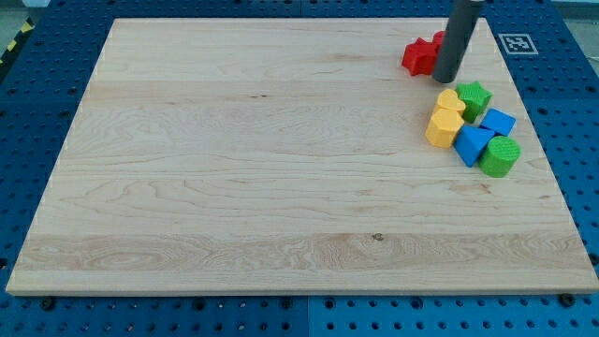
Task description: Move the red circle to the top right
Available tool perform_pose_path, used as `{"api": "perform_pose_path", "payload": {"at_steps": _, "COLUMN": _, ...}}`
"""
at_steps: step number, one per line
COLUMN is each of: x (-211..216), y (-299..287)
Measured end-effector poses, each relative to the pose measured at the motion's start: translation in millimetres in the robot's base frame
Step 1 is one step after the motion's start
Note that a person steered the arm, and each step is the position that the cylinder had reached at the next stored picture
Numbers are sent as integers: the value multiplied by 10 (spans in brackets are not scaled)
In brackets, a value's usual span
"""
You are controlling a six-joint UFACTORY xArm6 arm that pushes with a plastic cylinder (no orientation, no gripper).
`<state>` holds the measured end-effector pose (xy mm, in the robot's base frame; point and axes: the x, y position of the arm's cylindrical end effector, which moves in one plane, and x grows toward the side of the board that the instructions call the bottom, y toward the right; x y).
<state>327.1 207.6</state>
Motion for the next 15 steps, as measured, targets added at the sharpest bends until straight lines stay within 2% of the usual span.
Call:
{"api": "perform_pose_path", "payload": {"at_steps": 2, "x": -329, "y": 89}}
{"api": "perform_pose_path", "payload": {"at_steps": 6, "x": -447, "y": -4}}
{"api": "perform_pose_path", "payload": {"at_steps": 7, "x": -407, "y": -172}}
{"api": "perform_pose_path", "payload": {"at_steps": 8, "x": -516, "y": -518}}
{"api": "perform_pose_path", "payload": {"at_steps": 9, "x": -642, "y": -629}}
{"api": "perform_pose_path", "payload": {"at_steps": 10, "x": -804, "y": -609}}
{"api": "perform_pose_path", "payload": {"at_steps": 13, "x": -813, "y": -183}}
{"api": "perform_pose_path", "payload": {"at_steps": 15, "x": -866, "y": -320}}
